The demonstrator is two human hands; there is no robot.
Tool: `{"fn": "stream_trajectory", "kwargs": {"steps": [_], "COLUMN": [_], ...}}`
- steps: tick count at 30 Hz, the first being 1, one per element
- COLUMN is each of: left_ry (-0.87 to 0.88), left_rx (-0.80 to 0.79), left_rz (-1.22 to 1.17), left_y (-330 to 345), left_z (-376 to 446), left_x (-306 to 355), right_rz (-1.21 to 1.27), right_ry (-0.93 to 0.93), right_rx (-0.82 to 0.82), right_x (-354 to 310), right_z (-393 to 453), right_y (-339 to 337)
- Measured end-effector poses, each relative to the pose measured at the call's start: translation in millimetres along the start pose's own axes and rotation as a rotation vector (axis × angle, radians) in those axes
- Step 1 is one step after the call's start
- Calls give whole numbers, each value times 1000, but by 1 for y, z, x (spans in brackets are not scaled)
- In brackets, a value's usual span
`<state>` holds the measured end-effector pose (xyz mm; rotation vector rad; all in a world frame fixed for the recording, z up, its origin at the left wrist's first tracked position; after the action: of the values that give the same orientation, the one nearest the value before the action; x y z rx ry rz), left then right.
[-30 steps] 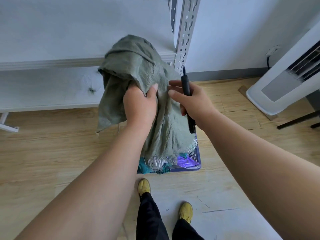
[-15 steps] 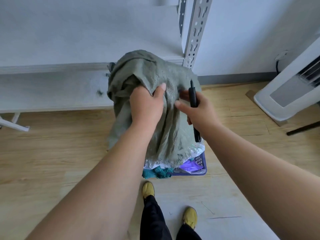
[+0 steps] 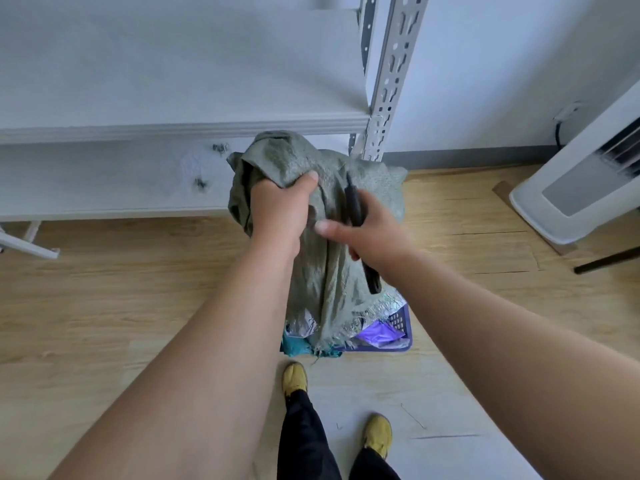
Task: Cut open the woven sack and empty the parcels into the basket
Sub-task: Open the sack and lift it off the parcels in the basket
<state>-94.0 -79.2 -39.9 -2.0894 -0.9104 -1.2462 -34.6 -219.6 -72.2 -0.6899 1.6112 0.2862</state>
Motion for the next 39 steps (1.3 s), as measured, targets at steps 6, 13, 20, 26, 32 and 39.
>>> {"fn": "stream_trajectory", "kwargs": {"steps": [6, 13, 20, 26, 32, 39], "left_ry": [79, 179, 163, 195, 182, 179], "left_rx": [-356, -323, 35, 135, 113, 118], "left_rz": [97, 644, 441, 410, 321, 287], "left_y": [28, 31, 12, 7, 7, -1], "left_z": [-16, -20, -4, -4, 4, 10], "left_x": [-8, -87, -58, -34, -30, -17], "right_rz": [-21, 101, 89, 124, 97, 79], "right_ry": [158, 179, -11, -80, -28, 40], "right_rx": [338, 200, 67, 156, 164, 232], "right_x": [23, 13, -23, -32, -16, -7], "right_z": [4, 3, 7, 6, 0, -7], "right_y": [-33, -34, -18, -31, -36, -62]}}
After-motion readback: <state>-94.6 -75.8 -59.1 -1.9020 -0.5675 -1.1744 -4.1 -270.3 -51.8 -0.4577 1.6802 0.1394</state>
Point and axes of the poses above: each hand's wrist, its own z-axis towards the middle knuckle, its own y-axis out of the palm, x = y × z, the point moved 8 cm from there along z, towards the middle knuckle, and after that the axes turned 8 degrees about -y, right-handed, at the moved point
